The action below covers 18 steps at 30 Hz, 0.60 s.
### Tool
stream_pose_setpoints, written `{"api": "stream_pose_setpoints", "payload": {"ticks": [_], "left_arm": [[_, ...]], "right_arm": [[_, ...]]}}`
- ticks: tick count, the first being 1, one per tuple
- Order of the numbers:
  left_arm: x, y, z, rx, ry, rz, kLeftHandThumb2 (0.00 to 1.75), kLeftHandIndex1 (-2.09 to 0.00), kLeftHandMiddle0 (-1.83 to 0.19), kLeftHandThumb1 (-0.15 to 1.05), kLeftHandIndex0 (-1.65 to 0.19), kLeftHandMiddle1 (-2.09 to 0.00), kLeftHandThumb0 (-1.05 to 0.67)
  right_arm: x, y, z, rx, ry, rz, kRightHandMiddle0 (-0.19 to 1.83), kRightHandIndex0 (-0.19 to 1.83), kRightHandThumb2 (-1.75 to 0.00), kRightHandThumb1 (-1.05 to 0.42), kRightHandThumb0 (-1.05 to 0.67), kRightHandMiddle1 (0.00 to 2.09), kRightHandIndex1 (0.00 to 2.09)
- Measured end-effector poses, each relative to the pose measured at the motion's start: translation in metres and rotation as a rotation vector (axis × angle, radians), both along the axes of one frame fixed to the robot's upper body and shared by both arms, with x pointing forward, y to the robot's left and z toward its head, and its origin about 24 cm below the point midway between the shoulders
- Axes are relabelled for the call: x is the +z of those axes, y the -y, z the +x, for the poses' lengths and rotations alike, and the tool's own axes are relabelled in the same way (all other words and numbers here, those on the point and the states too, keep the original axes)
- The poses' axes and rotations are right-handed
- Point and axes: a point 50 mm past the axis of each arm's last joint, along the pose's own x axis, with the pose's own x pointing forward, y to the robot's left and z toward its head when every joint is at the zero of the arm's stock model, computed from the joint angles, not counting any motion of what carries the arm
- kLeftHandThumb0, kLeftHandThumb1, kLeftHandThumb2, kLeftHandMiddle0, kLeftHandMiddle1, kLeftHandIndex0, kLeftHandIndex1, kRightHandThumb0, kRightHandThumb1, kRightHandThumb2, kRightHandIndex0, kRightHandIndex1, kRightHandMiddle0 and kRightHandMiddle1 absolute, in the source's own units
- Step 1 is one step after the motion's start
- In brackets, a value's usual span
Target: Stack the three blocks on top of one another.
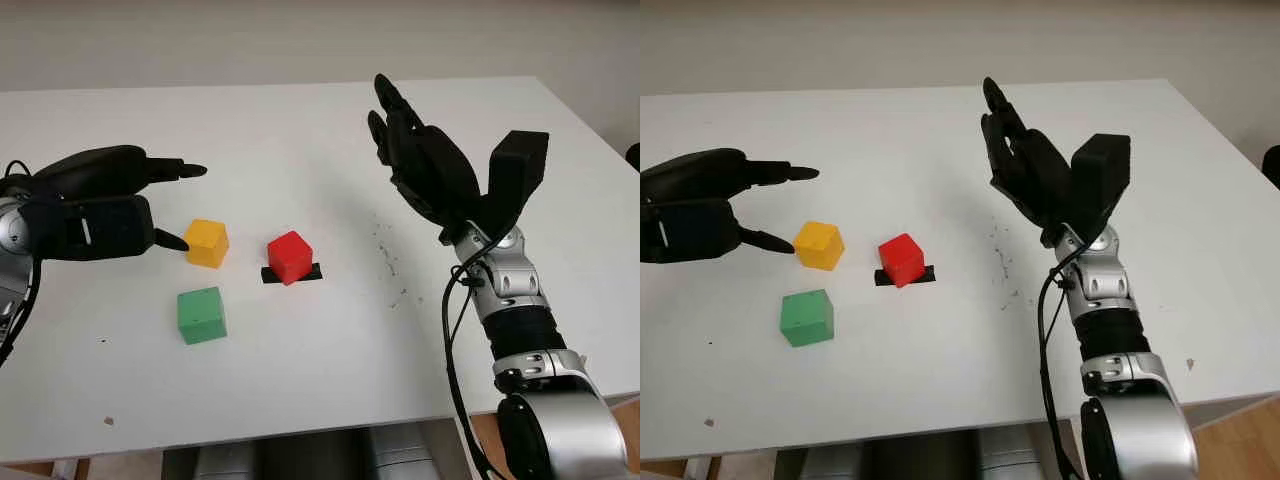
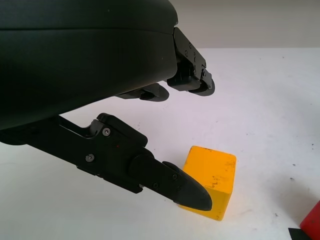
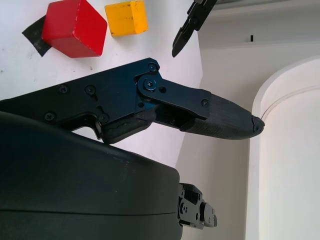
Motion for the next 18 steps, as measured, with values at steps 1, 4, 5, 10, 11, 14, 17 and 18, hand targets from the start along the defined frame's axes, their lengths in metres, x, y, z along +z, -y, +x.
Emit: {"api": "stream_pose_setpoints", "payload": {"ticks": [1, 4, 5, 10, 11, 14, 17, 18], "left_arm": [[-0.001, 0.0, 0.0, 0.001, -0.014, 0.005, 0.05, -0.08, -0.35, 0.86, -0.31, -0.02, -0.61], [-0.002, 0.0, 0.0, 0.009, -0.043, 0.008, 0.05, -0.08, -0.33, 0.85, -0.32, -0.02, -0.62], [-0.002, 0.0, 0.0, 0.013, -0.046, 0.008, 0.05, -0.08, -0.32, 0.85, -0.32, -0.02, -0.62], [-0.001, 0.004, 0.0, 0.017, -0.03, 0.007, 0.05, -0.08, -0.36, 0.85, -0.33, -0.04, -0.61], [-0.002, 0.004, 0.001, 0.016, -0.024, 0.011, 0.05, -0.08, -0.36, 0.85, -0.33, -0.04, -0.6], [-0.005, 0.006, 0.001, 0.012, -0.015, 0.036, 0.06, -0.07, -0.36, 0.86, -0.32, -0.04, -0.59], [-0.011, 0.008, 0.002, 0.006, -0.03, 0.052, 0.05, -0.07, -0.38, 0.85, -0.32, -0.05, -0.57], [-0.012, 0.009, 0.002, -0.001, -0.03, 0.053, 0.05, -0.07, -0.39, 0.85, -0.32, -0.06, -0.57]], "right_arm": [[0.0, 0.0, 0.0, -0.004, -0.004, 0.001, -0.19, -0.19, -0.77, -1.05, -0.8, 0.0, 0.0], [-0.001, 0.001, 0.0, -0.017, -0.016, 0.003, -0.19, -0.19, -0.77, -1.05, -0.78, 0.0, 0.0], [-0.001, 0.001, 0.0, -0.02, -0.019, 0.003, -0.19, -0.19, -0.77, -1.05, -0.78, 0.0, 0.0], [-0.002, 0.002, 0.0, -0.03, -0.022, 0.005, -0.19, -0.19, -0.78, -1.05, -0.78, 0.0, 0.0], [-0.002, 0.002, 0.0, -0.032, -0.023, 0.007, -0.19, -0.19, -0.78, -1.05, -0.78, 0.0, 0.0], [-0.004, 0.002, 0.0, -0.036, -0.026, 0.011, -0.19, -0.19, -0.78, -1.05, -0.79, 0.0, 0.0], [-0.004, 0.001, -0.001, -0.034, -0.028, 0.014, -0.19, -0.19, -0.78, -1.05, -0.78, 0.0, 0.0], [-0.005, 0.0, -0.001, -0.033, -0.028, 0.015, -0.19, -0.19, -0.78, -1.05, -0.79, 0.0, 0.0]]}}
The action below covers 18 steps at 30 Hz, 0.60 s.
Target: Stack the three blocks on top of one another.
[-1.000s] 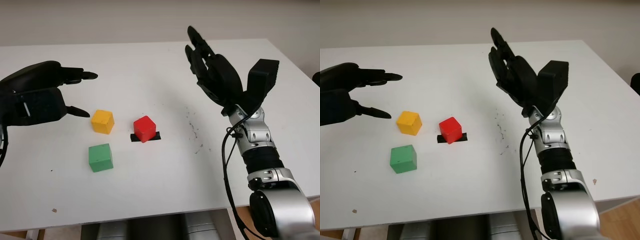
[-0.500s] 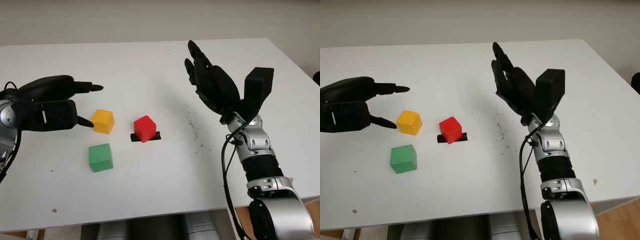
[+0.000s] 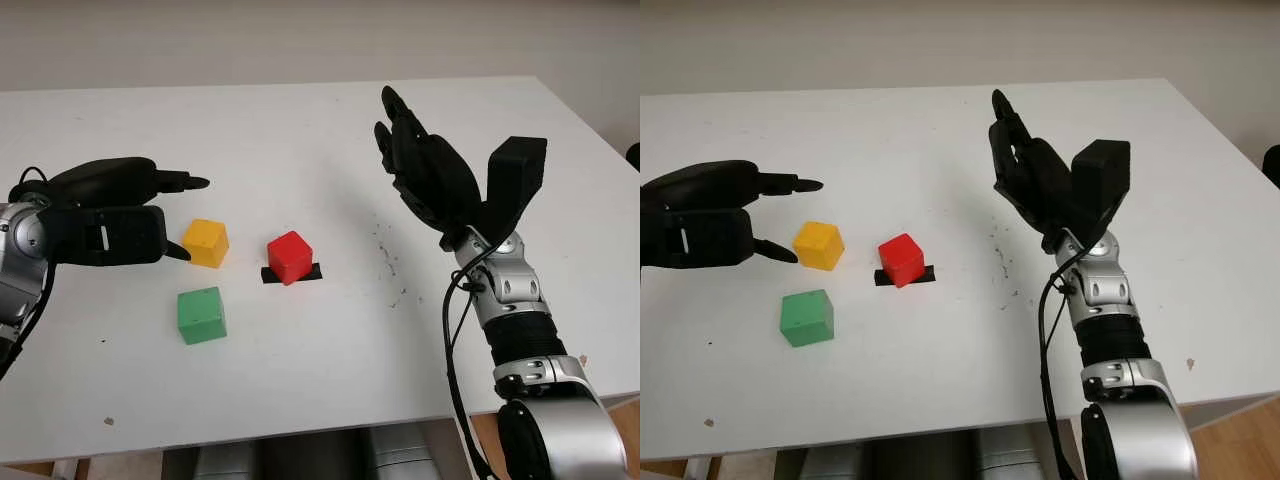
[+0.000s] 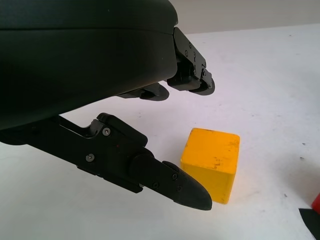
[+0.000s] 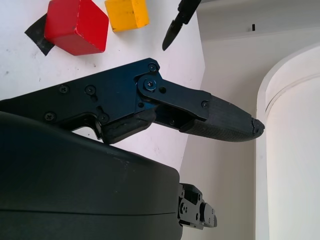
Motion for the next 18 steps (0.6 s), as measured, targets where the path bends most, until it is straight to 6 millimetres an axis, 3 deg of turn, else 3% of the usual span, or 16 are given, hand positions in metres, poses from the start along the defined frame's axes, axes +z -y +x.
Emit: {"api": "stream_pose_setpoints", "payload": {"ticks": [10, 12, 13, 18], "left_arm": [[-0.007, 0.006, 0.001, -0.037, 0.004, 0.034, 0.05, -0.08, -0.43, 0.84, -0.35, -0.09, -0.54], [-0.009, 0.007, 0.001, -0.05, 0.0, 0.048, 0.05, -0.07, -0.11, 0.83, -0.36, -0.69, -0.54], [-0.01, 0.008, 0.001, -0.054, 0.001, 0.054, 0.05, -0.07, -0.02, 0.83, -0.36, -0.87, -0.54], [-0.013, 0.011, 0.001, -0.09, 0.01, 0.08, 0.05, -0.09, 0.1, 0.83, -0.41, -1.15, -0.54]], "right_arm": [[0.0, -0.001, 0.0, 0.016, 0.0, -0.003, -0.19, -0.19, -0.79, -1.05, -0.78, 0.0, 0.0], [0.0, -0.001, 0.0, 0.018, -0.004, -0.004, -0.19, -0.19, -0.79, -1.05, -0.78, 0.0, 0.0], [-0.001, -0.001, 0.0, 0.02, -0.007, -0.004, -0.19, -0.19, -0.79, -1.05, -0.78, 0.0, 0.0], [0.002, -0.001, -0.001, 0.026, -0.003, -0.006, -0.19, -0.19, -0.79, -1.05, -0.78, 0.0, 0.0]]}}
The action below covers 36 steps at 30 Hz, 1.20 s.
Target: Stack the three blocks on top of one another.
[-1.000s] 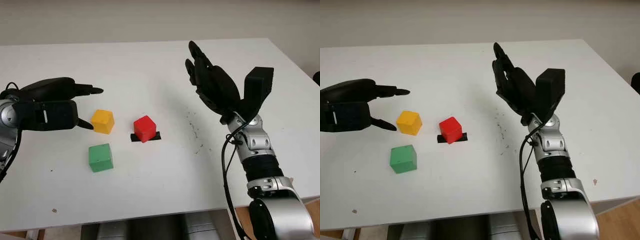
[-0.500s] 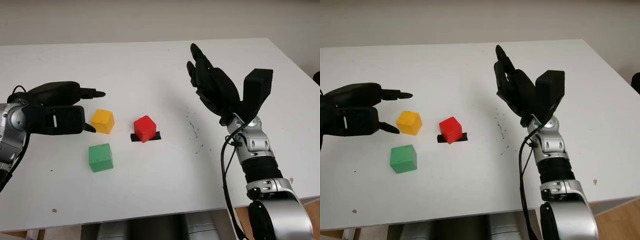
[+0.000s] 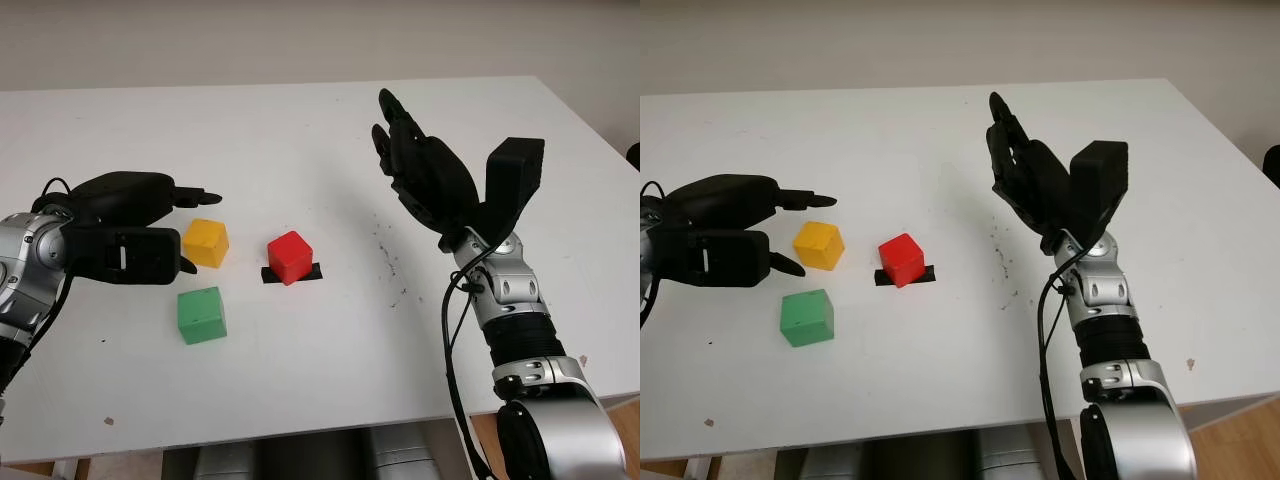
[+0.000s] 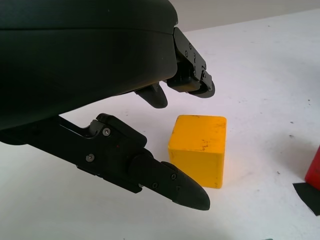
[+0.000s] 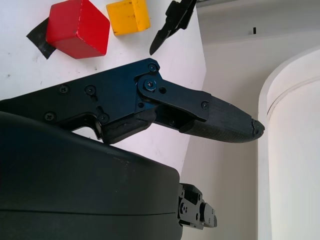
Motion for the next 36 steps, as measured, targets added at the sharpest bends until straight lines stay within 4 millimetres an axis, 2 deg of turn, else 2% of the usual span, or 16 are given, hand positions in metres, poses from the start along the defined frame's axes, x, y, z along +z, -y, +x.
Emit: {"api": "stream_pose_setpoints", "payload": {"ticks": [1, 2, 6, 8, 10, 11, 12, 14, 16, 24, 26, 28, 30, 32, 33, 36], "left_arm": [[-0.001, 0.001, 0.0, -0.009, 0.004, 0.006, 0.05, -0.1, 0.09, 0.83, -0.41, -1.15, -0.53], [-0.001, 0.002, 0.0, -0.018, 0.008, 0.015, 0.05, -0.1, 0.05, 0.83, -0.42, -1.05, -0.51], [-0.007, 0.003, 0.0, -0.049, 0.016, 0.057, 0.05, -0.12, -0.25, 0.83, -0.44, -0.39, -0.49], [-0.01, 0.002, 0.0, -0.052, 0.007, 0.073, 0.05, -0.13, -0.32, 0.83, -0.44, -0.27, -0.48], [-0.012, 0.001, 0.001, -0.054, 0.014, 0.077, 0.05, -0.14, -0.37, 0.83, -0.46, -0.25, -0.47], [-0.012, 0.001, 0.001, -0.058, 0.019, 0.077, 0.05, -0.15, -0.35, 0.83, -0.47, -0.37, -0.47], [-0.013, 0.0, 0.001, -0.061, 0.024, 0.078, 0.05, -0.18, -0.25, 0.83, -0.48, -0.6, -0.46], [-0.014, 0.0, 0.001, -0.06, 0.032, 0.087, 0.06, -0.21, -0.18, 0.84, -0.49, -0.78, -0.44], [-0.014, 0.002, 0.002, -0.061, 0.037, 0.094, 0.05, -0.24, -0.23, 0.85, -0.5, -0.68, -0.42], [-0.018, 0.004, 0.006, -0.067, 0.079, 0.118, 0.05, -0.34, -0.23, 0.87, -0.5, -0.8, -0.42], [-0.021, 0.004, 0.007, -0.071, 0.089, 0.103, 0.05, -0.42, -0.12, 0.86, -0.48, -1.12, -0.43], [-0.024, 0.005, 0.007, -0.069, 0.092, 0.083, 0.05, -0.51, -0.08, 0.86, -0.44, -1.23, -0.45], [-0.025, 0.004, 0.008, -0.065, 0.088, 0.07, 0.06, -0.7, -0.05, 0.89, -0.36, -1.36, -0.49], [-0.026, 0.003, 0.008, -0.062, 0.088, 0.059, 0.06, -0.9, 0.01, 0.91, -0.3, -1.73, -0.5], [-0.026, 0.003, 0.008, -0.062, 0.086, 0.051, 0.06, -0.99, 0.01, 0.92, -0.27, -1.79, -0.5], [-0.027, 0.005, 0.008, -0.065, 0.076, 0.011, 0.06, -1.16, -0.16, 0.99, -0.23, -1.42, -0.46]], "right_arm": [[0.0, 0.0, 0.0, 0.0, 0.001, 0.0, -0.19, -0.19, -0.79, -1.05, -0.78, 0.0, 0.0], [0.0, 0.0, 0.0, 0.001, 0.002, 0.0, -0.19, -0.19, -0.79, -1.05, -0.78, 0.0, 0.0], [0.0, 0.0, 0.0, 0.008, 0.002, -0.001, -0.19, -0.19, -0.78, -1.05, -0.79, 0.0, 0.0], [0.001, -0.001, 0.0, 0.009, 0.004, -0.001, -0.19, -0.19, -0.78, -1.05, -0.78, 0.0, 0.0], [0.001, -0.001, 0.0, 0.01, 0.006, -0.002, -0.19, -0.19, -0.78, -1.05, -0.78, 0.0, 0.0], [0.002, -0.001, 0.0, 0.01, 0.009, -0.002, -0.19, -0.19, -0.78, -1.05, -0.78, 0.0, 0.0], [0.003, -0.001, -0.001, 0.011, 0.013, -0.002, -0.19, -0.19, -0.79, -1.05, -0.77, 0.0, 0.0], [0.005, -0.001, -0.001, 0.012, 0.021, -0.003, -0.19, -0.19, -0.79, -1.05, -0.78, 0.0, 0.0], [0.006, -0.001, -0.001, 0.011, 0.028, -0.004, -0.19, -0.19, -0.78, -1.05, -0.79, 0.0, 0.0], [0.006, 0.002, -0.004, 0.006, 0.033, -0.014, -0.19, -0.19, -0.78, -1.05, -0.78, 0.0, 0.0], [0.006, 0.003, -0.005, 0.009, 0.033, -0.015, -0.19, -0.19, -0.78, -1.05, -0.77, 0.0, 0.0], [0.006, 0.003, -0.005, 0.01, 0.034, -0.016, -0.19, -0.19, -0.79, -1.05, -0.77, 0.0, 0.0], [0.006, 0.004, -0.005, 0.011, 0.036, -0.019, -0.19, -0.19, -0.78, -1.05, -0.76, 0.0, 0.0], [0.007, 0.004, -0.005, 0.01, 0.035, -0.02, -0.19, -0.19, -0.77, -1.05, -0.74, 0.0, 0.0], [0.007, 0.004, -0.005, 0.008, 0.033, -0.019, -0.19, -0.19, -0.77, -1.05, -0.74, 0.0, 0.0], [0.007, 0.004, -0.005, 0.004, 0.031, -0.02, -0.19, -0.19, -0.75, -1.05, -0.71, 0.0, 0.0]]}}
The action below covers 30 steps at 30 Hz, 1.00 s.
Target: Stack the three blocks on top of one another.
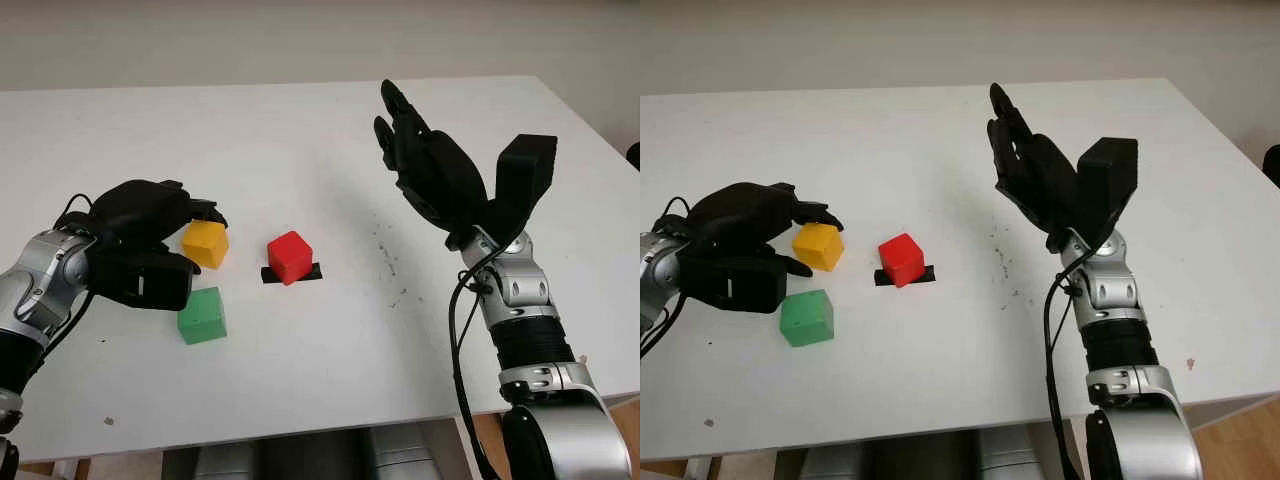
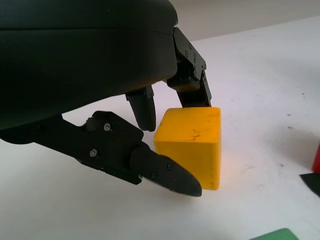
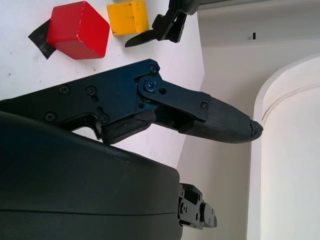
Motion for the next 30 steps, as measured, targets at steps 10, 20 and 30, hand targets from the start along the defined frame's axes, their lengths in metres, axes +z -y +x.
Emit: {"api": "stream_pose_setpoints", "payload": {"ticks": [10, 20, 30], "left_arm": [[-0.002, -0.001, 0.0, 0.003, 0.004, -0.041, 0.2, -1.49, -0.15, 1.05, -0.17, -1.89, -0.31], [0.008, 0.006, 0.0, -0.007, 0.072, 0.01, 0.3, -1.49, -0.34, 1.05, -0.21, -0.53, -0.39], [0.04, 0.01, -0.004, 0.057, 0.214, 0.026, 0.3, -1.43, -0.39, 1.05, -0.23, -0.05, -0.44]], "right_arm": [[0.002, 0.003, 0.0, -0.022, -0.002, -0.012, -0.19, -0.19, -0.73, -1.05, -0.58, 0.0, 0.0], [0.0, 0.003, -0.001, -0.005, -0.005, -0.013, -0.19, -0.19, -0.7, -1.05, -0.58, 0.0, 0.0], [-0.002, 0.003, 0.0, -0.018, -0.031, -0.008, -0.19, -0.19, -0.65, -1.05, -0.54, 0.0, 0.0]]}}
